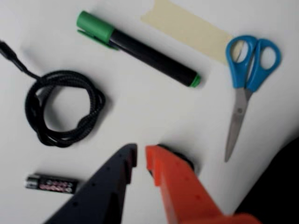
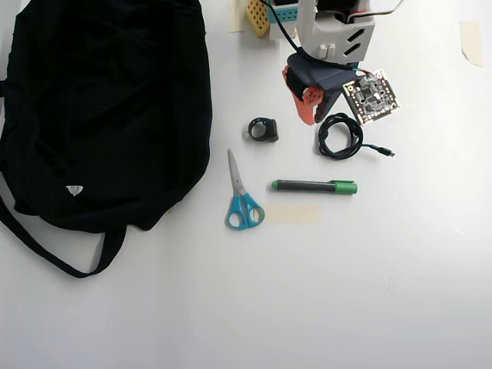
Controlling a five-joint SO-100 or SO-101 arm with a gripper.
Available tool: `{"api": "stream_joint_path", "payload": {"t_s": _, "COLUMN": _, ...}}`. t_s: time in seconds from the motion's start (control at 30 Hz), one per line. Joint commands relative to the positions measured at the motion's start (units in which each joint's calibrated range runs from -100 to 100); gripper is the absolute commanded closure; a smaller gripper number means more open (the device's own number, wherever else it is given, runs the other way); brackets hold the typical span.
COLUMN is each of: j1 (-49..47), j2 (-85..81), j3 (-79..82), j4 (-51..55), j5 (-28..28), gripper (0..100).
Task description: Put the green marker into the black bag
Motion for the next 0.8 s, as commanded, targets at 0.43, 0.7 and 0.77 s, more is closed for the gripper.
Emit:
{"api": "stream_joint_path", "payload": {"t_s": 0.43, "j1": 0.31, "j2": -1.45, "j3": -1.5, "j4": 0.22, "j5": 10.32, "gripper": 98}}
{"api": "stream_joint_path", "payload": {"t_s": 0.7, "j1": -0.59, "j2": -1.28, "j3": 3.26, "j4": -0.56, "j5": 13.47, "gripper": 98}}
{"api": "stream_joint_path", "payload": {"t_s": 0.77, "j1": -0.66, "j2": -1.28, "j3": 3.44, "j4": -0.82, "j5": 13.99, "gripper": 98}}
